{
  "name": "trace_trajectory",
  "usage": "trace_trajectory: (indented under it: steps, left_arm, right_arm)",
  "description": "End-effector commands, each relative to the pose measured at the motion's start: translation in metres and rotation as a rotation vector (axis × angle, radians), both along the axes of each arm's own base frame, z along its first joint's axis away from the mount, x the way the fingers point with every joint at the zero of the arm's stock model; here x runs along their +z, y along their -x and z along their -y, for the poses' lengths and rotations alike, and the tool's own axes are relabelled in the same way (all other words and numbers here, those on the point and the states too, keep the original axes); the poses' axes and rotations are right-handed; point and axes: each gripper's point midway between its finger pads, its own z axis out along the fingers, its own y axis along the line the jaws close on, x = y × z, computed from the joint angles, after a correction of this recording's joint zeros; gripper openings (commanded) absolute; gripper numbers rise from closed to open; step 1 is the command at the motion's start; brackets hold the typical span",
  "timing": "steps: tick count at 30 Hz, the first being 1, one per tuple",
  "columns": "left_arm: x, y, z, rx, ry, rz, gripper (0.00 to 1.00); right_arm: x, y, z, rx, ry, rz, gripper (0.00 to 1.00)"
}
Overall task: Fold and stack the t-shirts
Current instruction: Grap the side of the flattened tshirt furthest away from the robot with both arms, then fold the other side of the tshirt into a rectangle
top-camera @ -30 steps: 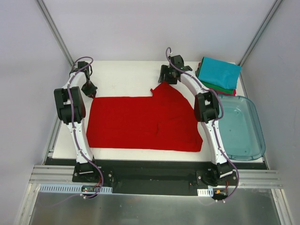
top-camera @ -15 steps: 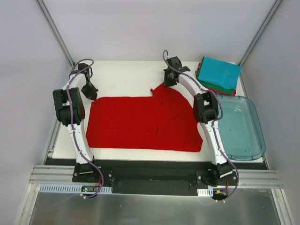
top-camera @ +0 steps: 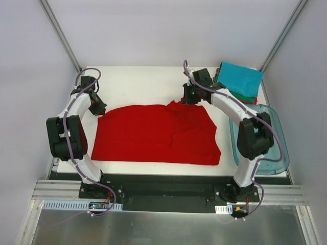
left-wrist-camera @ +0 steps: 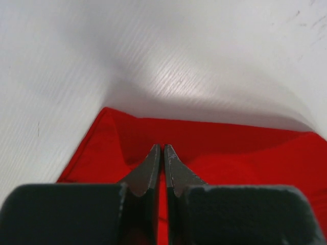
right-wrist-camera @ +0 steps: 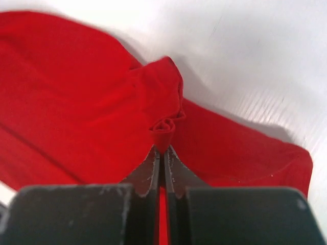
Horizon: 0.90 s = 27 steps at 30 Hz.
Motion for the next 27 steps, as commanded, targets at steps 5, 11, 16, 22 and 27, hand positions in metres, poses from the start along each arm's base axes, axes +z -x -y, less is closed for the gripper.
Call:
trace_trajectory:
  steps: [5, 11, 16, 22, 27]
  left_arm:
    - [0.015, 0.037, -0.003, 0.052, -0.04, 0.074, 0.0]
    - [0.018, 0.057, -0.007, 0.08, -0.059, 0.11, 0.0]
    - [0.021, 0.066, -0.017, 0.121, -0.09, 0.122, 0.0]
    - [0.025, 0.07, -0.029, 0.164, -0.107, 0.134, 0.0]
    - [0.02, 0.069, -0.026, 0.151, -0.089, 0.117, 0.0]
  right_arm:
    - [0.043, 0.082, 0.004, 0.159, -0.057, 0.114, 0.0]
    - [0.04, 0.129, 0.019, 0.18, -0.048, 0.129, 0.01]
    - [0.041, 0.157, 0.025, 0.211, -0.057, 0.145, 0.01]
    - [0.023, 0.179, 0.029, 0.24, -0.055, 0.099, 0.01]
    - [0.006, 0.197, 0.032, 0.256, -0.043, 0.058, 0.02]
